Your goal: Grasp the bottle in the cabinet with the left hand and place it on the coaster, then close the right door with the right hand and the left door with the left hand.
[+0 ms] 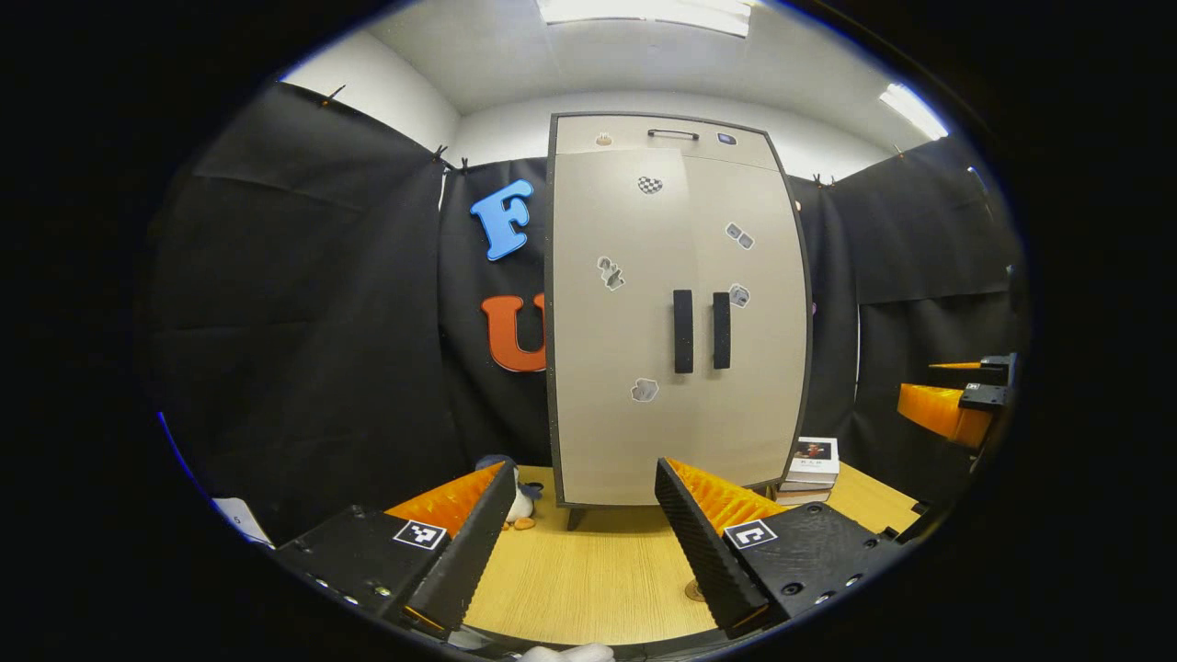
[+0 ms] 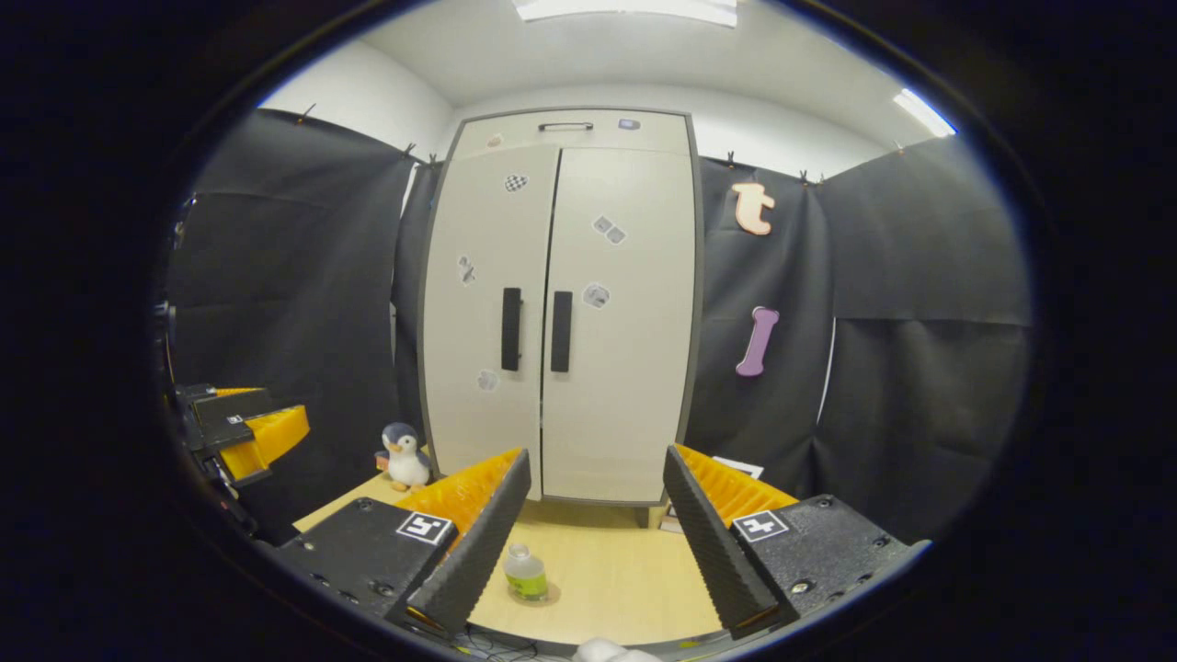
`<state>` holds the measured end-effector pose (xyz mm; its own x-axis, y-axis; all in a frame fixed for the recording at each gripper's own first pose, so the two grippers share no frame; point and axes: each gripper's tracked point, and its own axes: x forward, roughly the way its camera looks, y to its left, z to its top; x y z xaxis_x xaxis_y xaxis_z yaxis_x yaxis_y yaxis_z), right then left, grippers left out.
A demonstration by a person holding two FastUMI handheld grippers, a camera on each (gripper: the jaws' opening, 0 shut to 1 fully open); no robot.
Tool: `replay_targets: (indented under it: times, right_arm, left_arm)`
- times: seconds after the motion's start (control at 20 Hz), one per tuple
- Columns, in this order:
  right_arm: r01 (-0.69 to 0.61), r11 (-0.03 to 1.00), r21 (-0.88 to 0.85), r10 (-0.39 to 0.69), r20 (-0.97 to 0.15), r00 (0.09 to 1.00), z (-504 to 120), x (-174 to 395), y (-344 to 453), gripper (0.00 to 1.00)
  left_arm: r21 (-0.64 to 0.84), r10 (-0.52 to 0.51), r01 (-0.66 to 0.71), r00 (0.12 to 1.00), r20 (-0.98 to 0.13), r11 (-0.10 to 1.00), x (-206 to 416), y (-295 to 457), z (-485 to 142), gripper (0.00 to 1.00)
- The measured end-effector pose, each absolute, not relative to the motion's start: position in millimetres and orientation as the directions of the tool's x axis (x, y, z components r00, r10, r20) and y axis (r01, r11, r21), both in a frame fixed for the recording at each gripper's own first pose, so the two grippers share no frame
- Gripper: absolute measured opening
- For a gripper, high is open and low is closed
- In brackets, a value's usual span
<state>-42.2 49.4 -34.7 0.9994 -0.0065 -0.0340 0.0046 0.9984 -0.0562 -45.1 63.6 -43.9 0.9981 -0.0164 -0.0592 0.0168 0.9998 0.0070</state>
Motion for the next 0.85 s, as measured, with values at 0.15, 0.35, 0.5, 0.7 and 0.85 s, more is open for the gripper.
replay_targets:
  times: [0.15, 0.35, 0.5, 0.7, 0.85]
  right_arm:
    - [0.002, 0.998, -0.055, -0.004, -0.036, 0.999, -36.3, -42.6, 49.4, 0.96]
    - [0.001, 0.998, -0.057, -0.003, -0.036, 0.999, -36.9, -42.0, 47.5, 0.96]
    - [-0.001, 0.998, -0.055, -0.001, -0.036, 0.999, -37.0, -42.2, 45.7, 0.96]
    - [-0.002, 0.999, -0.054, 0.001, -0.03, 1.0, -33.9, -41.7, 42.3, 0.96]
    - [-0.006, 0.998, -0.055, 0.004, -0.026, 1.0, -32.1, -41.8, 39.9, 0.96]
  left_arm:
    - [0.008, -0.016, 0.017, 0.998, -0.061, 1.0, -46.1, 63.3, -44.2, 0.94]
    - [0.01, -0.015, 0.016, 0.998, -0.062, 1.0, -46.9, 62.7, -44.8, 0.94]
    - [0.013, -0.013, 0.014, 0.998, -0.061, 1.0, -46.6, 62.6, -44.2, 0.94]
    - [0.016, -0.013, 0.014, 0.998, -0.057, 1.0, -48.8, 60.2, -41.9, 0.94]
    - [0.022, -0.015, 0.017, 0.998, -0.056, 1.0, -49.2, 57.1, -41.8, 0.94]
